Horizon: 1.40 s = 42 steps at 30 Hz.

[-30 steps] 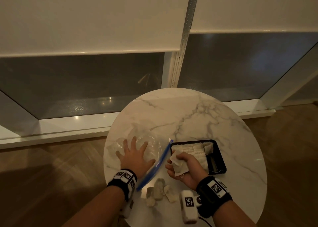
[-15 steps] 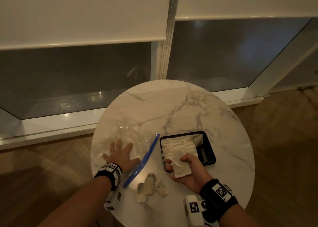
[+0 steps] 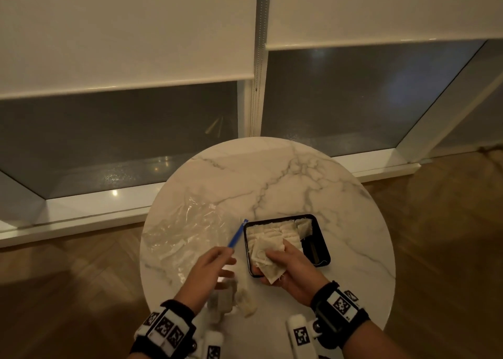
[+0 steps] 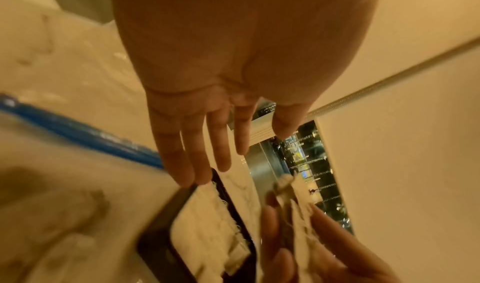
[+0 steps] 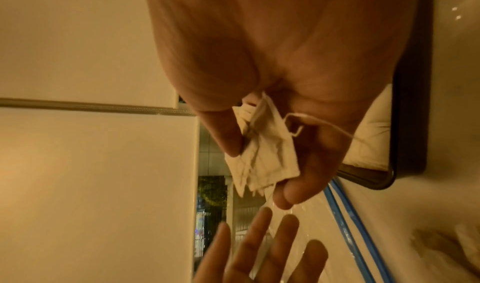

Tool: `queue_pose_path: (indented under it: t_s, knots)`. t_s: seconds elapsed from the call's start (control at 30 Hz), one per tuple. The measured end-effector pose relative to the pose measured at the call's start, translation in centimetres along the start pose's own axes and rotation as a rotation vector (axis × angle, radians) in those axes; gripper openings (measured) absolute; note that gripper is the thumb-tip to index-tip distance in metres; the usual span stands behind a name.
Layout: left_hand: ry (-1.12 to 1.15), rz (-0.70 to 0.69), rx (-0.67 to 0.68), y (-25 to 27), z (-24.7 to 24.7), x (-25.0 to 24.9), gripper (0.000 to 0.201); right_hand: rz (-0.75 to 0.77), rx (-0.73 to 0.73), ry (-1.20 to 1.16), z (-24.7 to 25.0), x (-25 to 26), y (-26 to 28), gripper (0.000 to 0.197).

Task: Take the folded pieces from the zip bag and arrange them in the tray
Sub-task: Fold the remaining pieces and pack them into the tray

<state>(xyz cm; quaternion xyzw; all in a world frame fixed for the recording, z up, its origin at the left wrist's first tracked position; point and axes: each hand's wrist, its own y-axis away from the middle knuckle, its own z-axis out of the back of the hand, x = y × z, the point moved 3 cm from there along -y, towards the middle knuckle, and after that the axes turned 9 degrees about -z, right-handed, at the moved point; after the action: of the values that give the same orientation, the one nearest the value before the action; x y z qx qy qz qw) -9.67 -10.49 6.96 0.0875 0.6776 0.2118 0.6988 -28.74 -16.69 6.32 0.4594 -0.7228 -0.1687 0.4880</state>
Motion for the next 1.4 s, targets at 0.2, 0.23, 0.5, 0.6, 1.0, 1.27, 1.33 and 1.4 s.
queue_pose_path:
  t_s: [0.2,0.23,0.5,0.6,1.0,1.27,1.33,1.4]
  knots:
    - [0.192,0.063,0.055,1.3,-4.9,-1.7,0.041,0.168,0.058,0.208,-0.1,2.5,1.2,0.030]
    - [0.225,0.056,0.043,1.2,-5.7,-2.1,0.037,0.206,0.055,0.219,0.1,2.8,1.3,0.030]
    - [0.295,-0.074,-0.157,1.4,-11.3,-4.5,0.025,0.252,0.028,0.325,4.4,5.2,2.7,0.017]
    - [0.305,-0.083,-0.198,1.5,-12.8,-4.7,0.024,0.232,0.013,0.348,6.5,6.0,3.0,0.021]
    - [0.402,-0.004,-0.166,1.3,-18.5,-2.6,0.029,0.381,-0.125,0.455,11.7,6.8,4.0,0.006]
    - [0.337,-0.042,-0.170,0.9,-18.5,-2.5,0.029,0.317,-0.104,0.481,12.5,7.7,4.3,0.007]
    - [0.331,-0.044,-0.167,0.8,-18.3,-2.4,0.029,0.309,-0.112,0.491,12.5,7.8,4.1,0.007]
    - [0.331,-0.044,-0.157,0.7,-18.2,-2.3,0.031,0.303,-0.110,0.472,12.4,8.0,3.9,0.006]
